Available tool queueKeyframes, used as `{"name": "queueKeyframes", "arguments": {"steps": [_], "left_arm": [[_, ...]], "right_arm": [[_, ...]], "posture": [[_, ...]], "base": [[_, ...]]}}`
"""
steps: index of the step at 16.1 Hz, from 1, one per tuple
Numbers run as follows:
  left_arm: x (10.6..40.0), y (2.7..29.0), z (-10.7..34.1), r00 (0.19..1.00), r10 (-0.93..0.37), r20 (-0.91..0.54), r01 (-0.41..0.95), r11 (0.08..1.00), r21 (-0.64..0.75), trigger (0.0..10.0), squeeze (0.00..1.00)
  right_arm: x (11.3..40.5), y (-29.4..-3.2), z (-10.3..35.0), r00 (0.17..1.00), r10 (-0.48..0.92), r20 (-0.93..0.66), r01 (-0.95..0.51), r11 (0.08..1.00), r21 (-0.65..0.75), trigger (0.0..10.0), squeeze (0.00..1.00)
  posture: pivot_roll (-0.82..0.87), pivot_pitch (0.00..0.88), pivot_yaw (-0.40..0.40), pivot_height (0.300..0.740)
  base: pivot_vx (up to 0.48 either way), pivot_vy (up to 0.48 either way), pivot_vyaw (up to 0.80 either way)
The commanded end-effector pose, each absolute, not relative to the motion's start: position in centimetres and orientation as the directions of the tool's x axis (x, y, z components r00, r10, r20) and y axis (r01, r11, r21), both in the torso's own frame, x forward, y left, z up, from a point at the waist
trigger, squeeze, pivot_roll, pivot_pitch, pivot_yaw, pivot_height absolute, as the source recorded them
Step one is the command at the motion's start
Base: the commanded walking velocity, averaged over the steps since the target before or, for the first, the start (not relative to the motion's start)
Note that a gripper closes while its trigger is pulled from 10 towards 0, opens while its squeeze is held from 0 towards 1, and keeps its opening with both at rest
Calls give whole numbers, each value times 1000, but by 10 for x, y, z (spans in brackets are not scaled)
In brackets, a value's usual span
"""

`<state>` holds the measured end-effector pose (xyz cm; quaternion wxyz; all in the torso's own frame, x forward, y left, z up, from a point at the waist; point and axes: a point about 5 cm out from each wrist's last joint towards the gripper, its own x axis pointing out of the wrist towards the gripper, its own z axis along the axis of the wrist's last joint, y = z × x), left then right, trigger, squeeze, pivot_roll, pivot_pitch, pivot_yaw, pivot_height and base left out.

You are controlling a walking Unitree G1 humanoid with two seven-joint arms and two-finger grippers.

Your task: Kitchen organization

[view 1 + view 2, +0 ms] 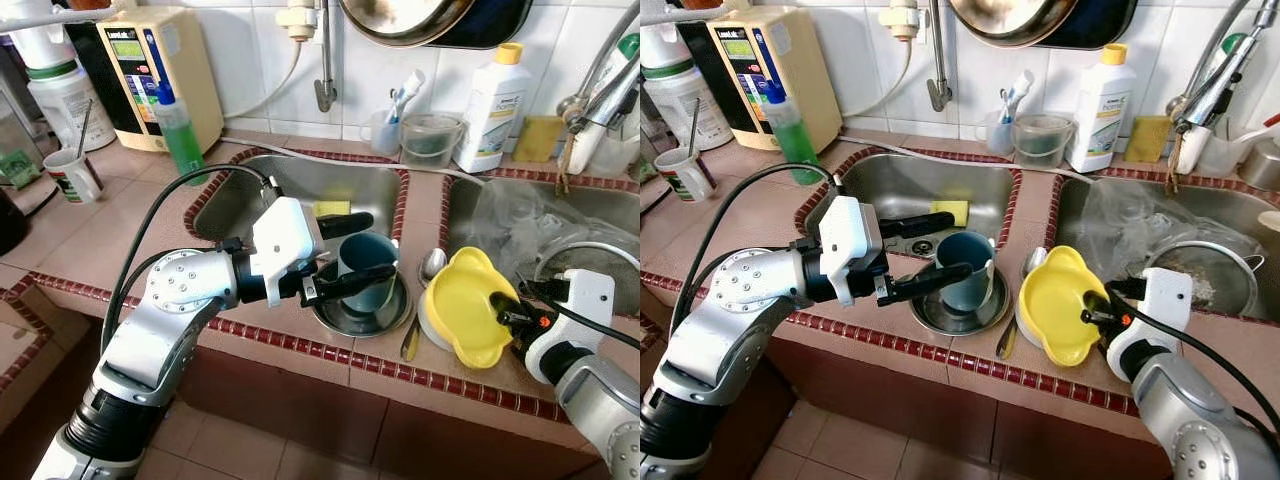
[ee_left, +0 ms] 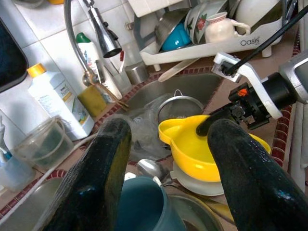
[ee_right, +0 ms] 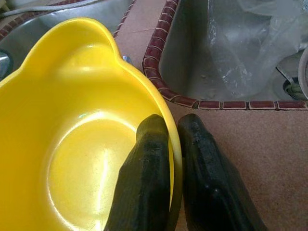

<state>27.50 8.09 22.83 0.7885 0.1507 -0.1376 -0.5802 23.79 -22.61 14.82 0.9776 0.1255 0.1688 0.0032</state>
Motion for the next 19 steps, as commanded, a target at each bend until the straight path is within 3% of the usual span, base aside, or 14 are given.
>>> {"name": "queueKeyframes", "arguments": {"steps": [1,10,12,14,16,19], "left_arm": [[277,83,232,283,-958,37,870,273,410,10000,0],[291,91,240,326,-943,70,856,326,402,10000,0],[302,95,246,389,-912,129,839,408,359,10000,0],[312,96,250,462,-873,158,798,487,355,10000,0],[331,102,249,609,-776,163,711,626,321,10000,0],[348,105,255,723,-661,201,630,750,202,10000,0]], "right_arm": [[235,-230,158,958,35,-284,32,973,230,10000,0],[241,-246,222,998,-3,60,-9,981,195,10000,0],[251,-235,242,977,30,213,-56,992,114,10000,0],[260,-228,247,966,37,256,-56,996,67,10000,0],[269,-216,252,946,80,313,-95,995,33,10000,0],[285,-201,263,897,136,420,-154,988,10,10000,0]], "posture": [[-190,0,100,740],[-181,0,97,740],[-169,0,89,740],[-156,0,79,740],[-146,0,72,740],[-136,0,65,740]], "base": [[0,0,0],[0,0,0],[0,0,0],[0,0,0],[0,0,0],[0,0,0]]}}
